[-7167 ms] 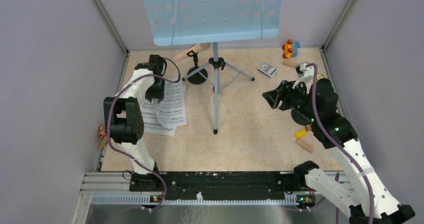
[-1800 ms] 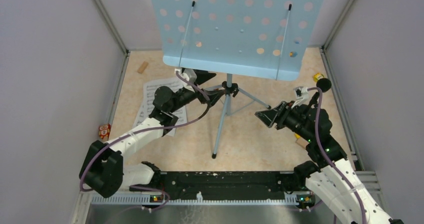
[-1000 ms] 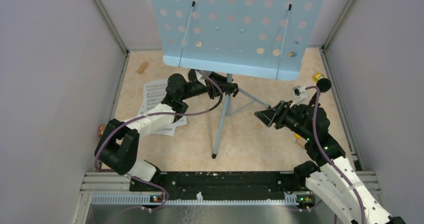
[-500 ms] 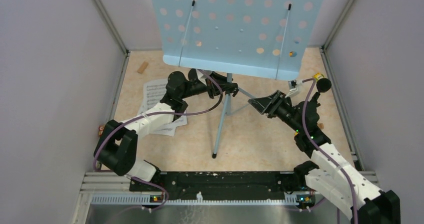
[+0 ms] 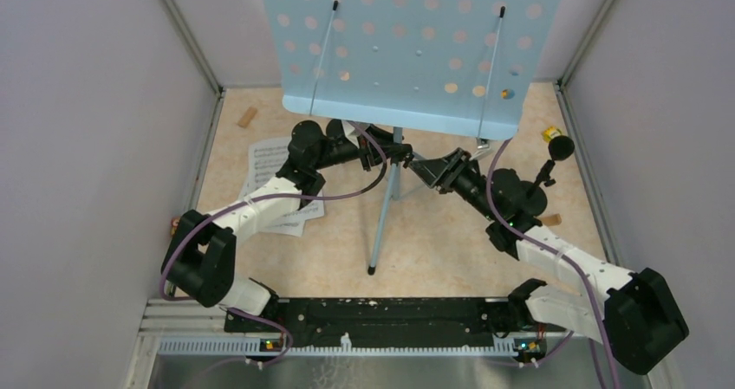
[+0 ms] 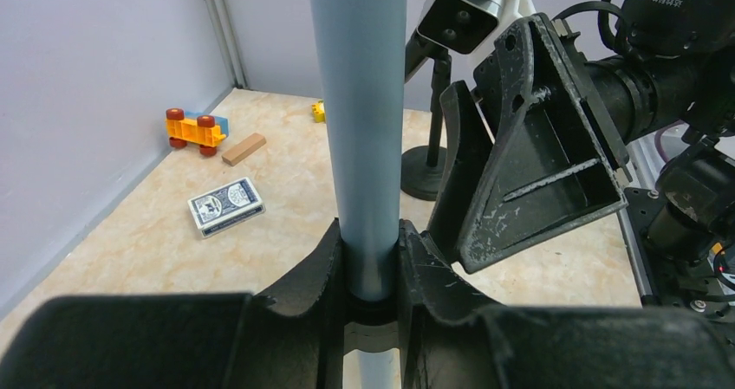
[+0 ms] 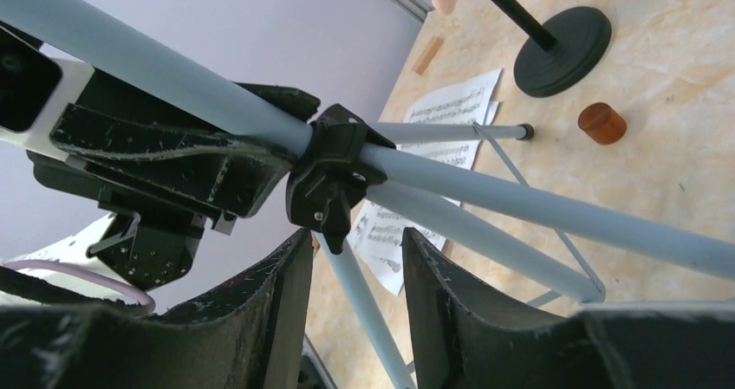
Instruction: Pack up the instrument practice props
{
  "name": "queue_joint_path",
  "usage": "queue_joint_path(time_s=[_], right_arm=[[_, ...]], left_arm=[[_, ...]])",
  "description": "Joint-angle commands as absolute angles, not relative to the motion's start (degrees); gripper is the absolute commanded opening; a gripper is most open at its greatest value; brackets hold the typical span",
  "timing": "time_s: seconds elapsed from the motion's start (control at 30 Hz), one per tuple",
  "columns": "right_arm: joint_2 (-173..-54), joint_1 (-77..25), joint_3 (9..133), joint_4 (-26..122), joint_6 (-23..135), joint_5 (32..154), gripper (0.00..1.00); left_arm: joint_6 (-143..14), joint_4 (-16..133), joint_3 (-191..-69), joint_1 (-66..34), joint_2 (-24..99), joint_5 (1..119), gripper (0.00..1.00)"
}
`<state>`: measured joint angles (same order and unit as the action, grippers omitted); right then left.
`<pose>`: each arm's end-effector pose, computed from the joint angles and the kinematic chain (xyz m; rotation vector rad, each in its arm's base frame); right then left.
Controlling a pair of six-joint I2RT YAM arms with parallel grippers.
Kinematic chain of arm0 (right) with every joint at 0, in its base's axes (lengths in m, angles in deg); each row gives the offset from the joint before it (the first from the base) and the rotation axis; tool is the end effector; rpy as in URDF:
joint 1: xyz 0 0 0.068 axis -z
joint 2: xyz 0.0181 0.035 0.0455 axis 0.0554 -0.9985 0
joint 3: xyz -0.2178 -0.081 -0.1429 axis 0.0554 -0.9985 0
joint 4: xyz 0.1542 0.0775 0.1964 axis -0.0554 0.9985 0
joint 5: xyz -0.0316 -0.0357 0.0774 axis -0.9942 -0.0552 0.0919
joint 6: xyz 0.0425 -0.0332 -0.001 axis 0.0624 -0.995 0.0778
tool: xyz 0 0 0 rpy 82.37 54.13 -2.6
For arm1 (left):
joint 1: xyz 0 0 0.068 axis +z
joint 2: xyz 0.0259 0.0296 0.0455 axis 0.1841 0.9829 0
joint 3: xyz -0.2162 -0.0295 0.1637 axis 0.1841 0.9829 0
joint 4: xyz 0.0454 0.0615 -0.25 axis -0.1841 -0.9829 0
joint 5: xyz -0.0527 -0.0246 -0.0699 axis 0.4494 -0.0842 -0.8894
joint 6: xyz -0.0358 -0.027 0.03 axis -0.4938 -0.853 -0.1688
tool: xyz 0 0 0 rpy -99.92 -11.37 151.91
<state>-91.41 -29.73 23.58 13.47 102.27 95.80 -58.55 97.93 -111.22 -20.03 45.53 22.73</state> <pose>0.1922 0.1320 0.2730 0.1362 1.6622 1.3125 0.2713 -0.1903 0.3220 0.9715 1.1804 -1.0573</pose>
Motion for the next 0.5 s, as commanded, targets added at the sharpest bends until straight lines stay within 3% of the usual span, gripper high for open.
queue_joint_path(time_s=[0.0, 0.3, 0.47], right_arm=[[-92.91, -30.12, 26.71, 5.32, 101.48, 93.59, 0.42], [-97.79, -30.11, 28.98, 3.13, 100.89, 95.42, 0.35], [-99.93, -30.11, 30.66, 4.36, 98.94, 97.47, 0.09]], left_arm=[[-55.73, 96.18, -110.23, -19.71, 46.89, 22.29, 0.0], [-54.62, 95.23, -110.59, -19.72, 47.11, 22.43, 0.0], [-54.34, 94.86, -111.03, -19.71, 47.28, 22.41, 0.0]])
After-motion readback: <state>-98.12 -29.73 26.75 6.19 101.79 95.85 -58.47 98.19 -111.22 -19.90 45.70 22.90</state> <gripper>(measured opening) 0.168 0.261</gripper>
